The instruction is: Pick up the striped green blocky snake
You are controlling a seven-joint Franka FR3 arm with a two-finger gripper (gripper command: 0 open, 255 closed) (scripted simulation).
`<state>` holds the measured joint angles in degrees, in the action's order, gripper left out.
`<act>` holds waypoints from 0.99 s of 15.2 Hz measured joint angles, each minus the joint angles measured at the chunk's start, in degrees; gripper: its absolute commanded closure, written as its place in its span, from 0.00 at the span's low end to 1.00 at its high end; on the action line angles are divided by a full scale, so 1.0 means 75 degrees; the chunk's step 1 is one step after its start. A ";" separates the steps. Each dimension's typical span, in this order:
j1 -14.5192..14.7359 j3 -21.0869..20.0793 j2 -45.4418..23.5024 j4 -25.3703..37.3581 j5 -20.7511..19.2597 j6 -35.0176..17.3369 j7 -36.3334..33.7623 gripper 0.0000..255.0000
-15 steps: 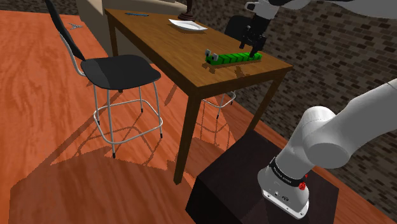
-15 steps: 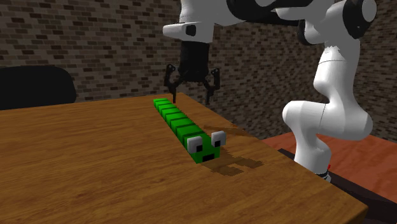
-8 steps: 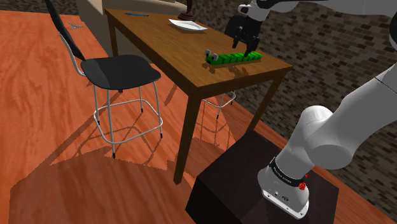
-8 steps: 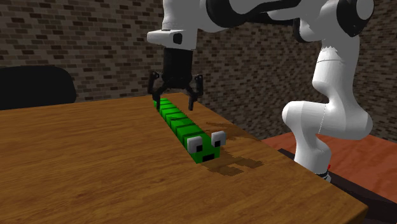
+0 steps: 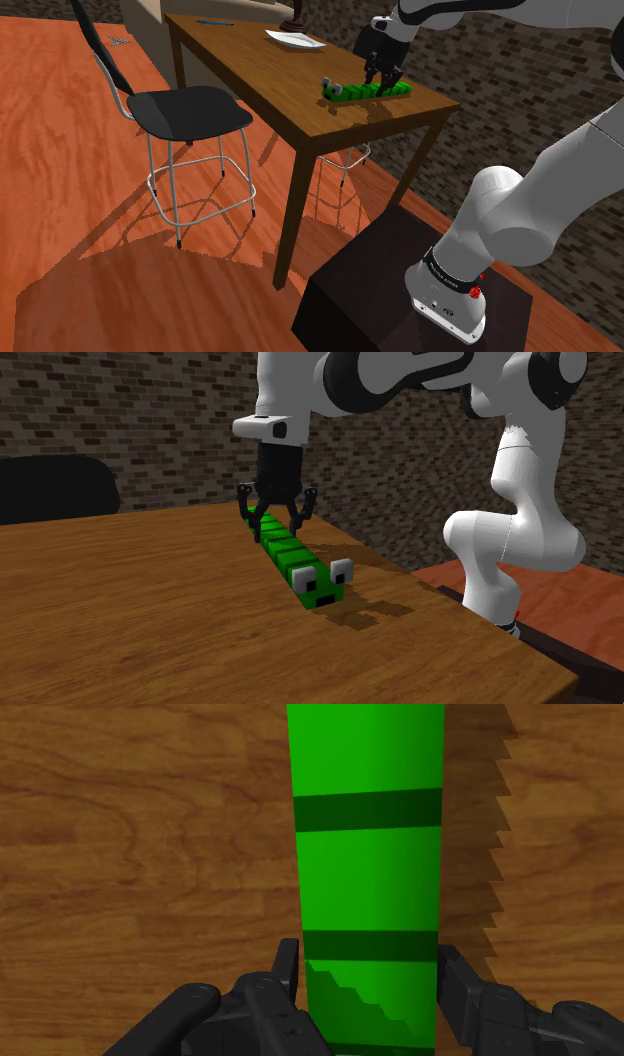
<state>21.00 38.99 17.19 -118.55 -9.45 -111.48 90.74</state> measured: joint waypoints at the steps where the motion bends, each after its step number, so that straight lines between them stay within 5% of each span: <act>1: 0.0000 0.0000 0.0002 -0.0002 -0.0001 -0.0002 0.0000 1.00; 15: 0.0033 -0.0087 0.0009 0.0669 0.0035 0.0690 -0.0008 1.00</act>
<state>21.24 38.34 17.26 -113.53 -9.19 -106.30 90.68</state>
